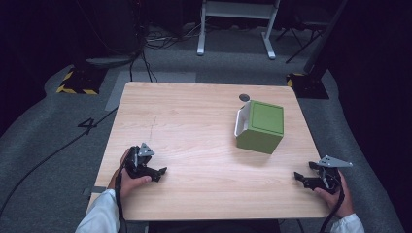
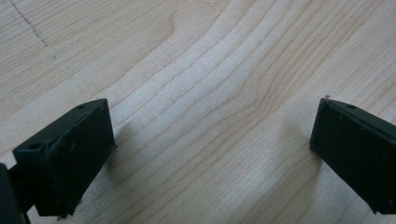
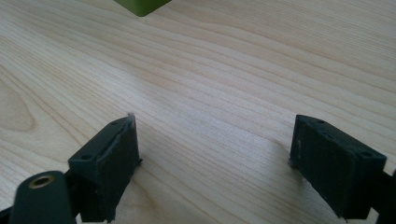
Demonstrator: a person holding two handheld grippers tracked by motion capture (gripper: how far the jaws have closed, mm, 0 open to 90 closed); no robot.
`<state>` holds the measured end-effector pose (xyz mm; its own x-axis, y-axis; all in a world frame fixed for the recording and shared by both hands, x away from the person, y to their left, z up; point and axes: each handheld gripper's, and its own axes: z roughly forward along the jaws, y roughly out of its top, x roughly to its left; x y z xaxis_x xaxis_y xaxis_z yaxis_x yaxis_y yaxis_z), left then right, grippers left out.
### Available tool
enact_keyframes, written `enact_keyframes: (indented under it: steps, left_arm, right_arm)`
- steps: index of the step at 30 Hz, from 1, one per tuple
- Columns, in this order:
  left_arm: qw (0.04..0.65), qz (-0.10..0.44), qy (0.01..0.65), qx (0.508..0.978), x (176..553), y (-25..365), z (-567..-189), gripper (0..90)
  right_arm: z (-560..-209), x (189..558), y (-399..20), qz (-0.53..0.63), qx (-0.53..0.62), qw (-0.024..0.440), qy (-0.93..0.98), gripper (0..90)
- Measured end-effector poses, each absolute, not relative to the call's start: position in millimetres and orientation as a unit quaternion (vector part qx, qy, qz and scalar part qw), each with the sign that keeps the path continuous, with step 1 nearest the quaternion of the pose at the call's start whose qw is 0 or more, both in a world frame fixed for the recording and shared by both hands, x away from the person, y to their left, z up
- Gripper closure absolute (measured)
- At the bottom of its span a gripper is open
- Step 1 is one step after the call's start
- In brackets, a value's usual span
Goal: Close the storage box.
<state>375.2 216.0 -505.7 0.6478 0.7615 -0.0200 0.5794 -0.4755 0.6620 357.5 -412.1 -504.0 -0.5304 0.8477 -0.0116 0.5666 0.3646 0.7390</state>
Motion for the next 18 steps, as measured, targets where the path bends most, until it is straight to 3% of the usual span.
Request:
enact_keyframes:
  steps: [18]
  left_arm:
    - [0.325, 0.141, 0.396, 0.847, 374.9, 216.1, -505.7, 0.2]
  right_arm:
    - [-503.9, 357.7, -412.1, 0.35, 0.441, 0.2, 0.801, 15.3]
